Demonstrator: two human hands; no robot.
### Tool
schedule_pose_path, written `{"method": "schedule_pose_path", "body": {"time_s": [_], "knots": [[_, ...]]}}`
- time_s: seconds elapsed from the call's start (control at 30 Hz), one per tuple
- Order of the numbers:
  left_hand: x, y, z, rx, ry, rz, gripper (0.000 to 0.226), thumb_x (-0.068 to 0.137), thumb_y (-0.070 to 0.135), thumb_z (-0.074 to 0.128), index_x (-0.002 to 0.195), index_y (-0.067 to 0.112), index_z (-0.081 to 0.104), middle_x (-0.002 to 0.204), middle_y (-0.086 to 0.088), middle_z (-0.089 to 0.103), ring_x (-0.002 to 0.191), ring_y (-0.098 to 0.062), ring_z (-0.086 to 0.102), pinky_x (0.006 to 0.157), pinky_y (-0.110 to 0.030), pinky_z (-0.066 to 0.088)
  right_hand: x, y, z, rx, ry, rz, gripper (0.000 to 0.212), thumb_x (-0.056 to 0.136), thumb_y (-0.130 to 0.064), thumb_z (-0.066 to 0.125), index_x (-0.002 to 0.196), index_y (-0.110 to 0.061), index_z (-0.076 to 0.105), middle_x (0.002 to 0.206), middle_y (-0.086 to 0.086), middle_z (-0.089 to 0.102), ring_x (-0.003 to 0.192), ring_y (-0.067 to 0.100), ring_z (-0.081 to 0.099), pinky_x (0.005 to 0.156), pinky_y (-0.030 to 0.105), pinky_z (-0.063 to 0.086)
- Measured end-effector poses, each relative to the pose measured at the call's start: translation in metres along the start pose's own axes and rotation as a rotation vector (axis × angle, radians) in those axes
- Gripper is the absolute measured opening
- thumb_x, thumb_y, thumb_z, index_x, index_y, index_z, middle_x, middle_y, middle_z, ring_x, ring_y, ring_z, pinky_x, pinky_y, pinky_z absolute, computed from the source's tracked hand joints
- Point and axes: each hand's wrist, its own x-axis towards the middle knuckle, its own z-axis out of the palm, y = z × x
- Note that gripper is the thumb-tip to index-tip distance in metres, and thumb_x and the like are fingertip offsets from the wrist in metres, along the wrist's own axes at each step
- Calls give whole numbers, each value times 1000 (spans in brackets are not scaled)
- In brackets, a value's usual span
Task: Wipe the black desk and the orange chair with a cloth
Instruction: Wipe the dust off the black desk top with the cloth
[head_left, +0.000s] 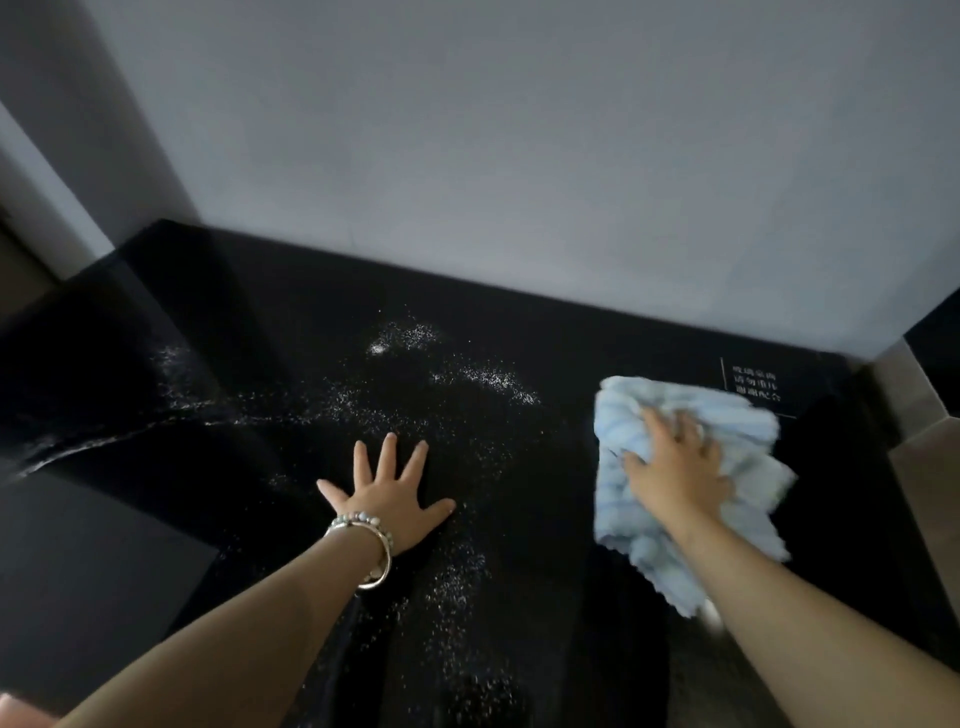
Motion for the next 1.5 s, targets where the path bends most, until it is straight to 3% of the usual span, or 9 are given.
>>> {"method": "schedule_pose_path", "body": {"time_s": [0.2,0.37,0.5,0.63,0.9,1.0,1.17,1.4,1.5], "knots": [[5,-6,-11,12,-1,27,85,79,72,44,146,44,-1,157,9,-12,144,-30,-12,107,-67,14,-10,-55,28,-161,-40,-263,49,85,-62,44,130,-44,43,153,-7,20,138,28,20,97,53,32],[4,-3,-12,-49,30,-1,79,75,72,49,142,47,17,157,12,-4,144,-28,-8,107,-67,14,-42,-98,55,287,110,-863,18,66,-28,44,69,-21,60,79,-5,63,74,24,59,61,39,49],[4,-6,-10,-8,37,6,84,77,73,47,145,47,5,157,12,-6,144,-28,-7,107,-65,15,21,-58,20,191,391,-537,17,73,-25,52,85,-17,61,89,9,65,83,35,59,68,42,50],[3,-5,-10,-20,38,6,85,77,72,48,145,47,5,156,12,-6,144,-28,-8,107,-65,15,50,-19,-8,-53,-39,112,72,75,-58,52,139,-38,27,152,0,18,136,33,19,99,60,31],[2,-5,-2,34,73,-1,82,80,74,38,145,46,-2,156,12,-10,145,-26,-10,109,-63,13,-30,-78,38,59,-9,-653,42,81,-26,57,123,-31,55,135,-10,46,124,24,38,102,37,33],[6,-6,-7,-6,114,-3,74,83,71,37,145,46,5,157,11,-1,144,-27,-1,109,-61,15,7,-70,19,170,182,-539,36,76,-22,57,112,-22,58,114,6,59,106,34,52,85,42,44],[24,-7,-22,-86,188,-27,78,82,68,44,144,47,2,157,9,-4,144,-30,-6,108,-67,11,44,-37,-6,-105,-28,69,62,88,-45,43,144,-40,17,155,1,10,138,33,15,105,58,26],[66,-19,-37,-215,96,-169,96,69,76,53,145,46,2,157,4,-7,142,-36,-14,110,-64,12,-4,-58,35,8,117,-936,41,65,-32,51,103,-29,66,111,-2,65,91,26,59,76,41,52],[68,-19,-43,-184,65,-173,98,68,76,55,145,45,5,157,5,-3,143,-36,-9,107,-68,15,46,-46,18,48,348,-719,45,67,-28,45,105,-20,66,109,9,64,91,34,57,77,41,48]]}}
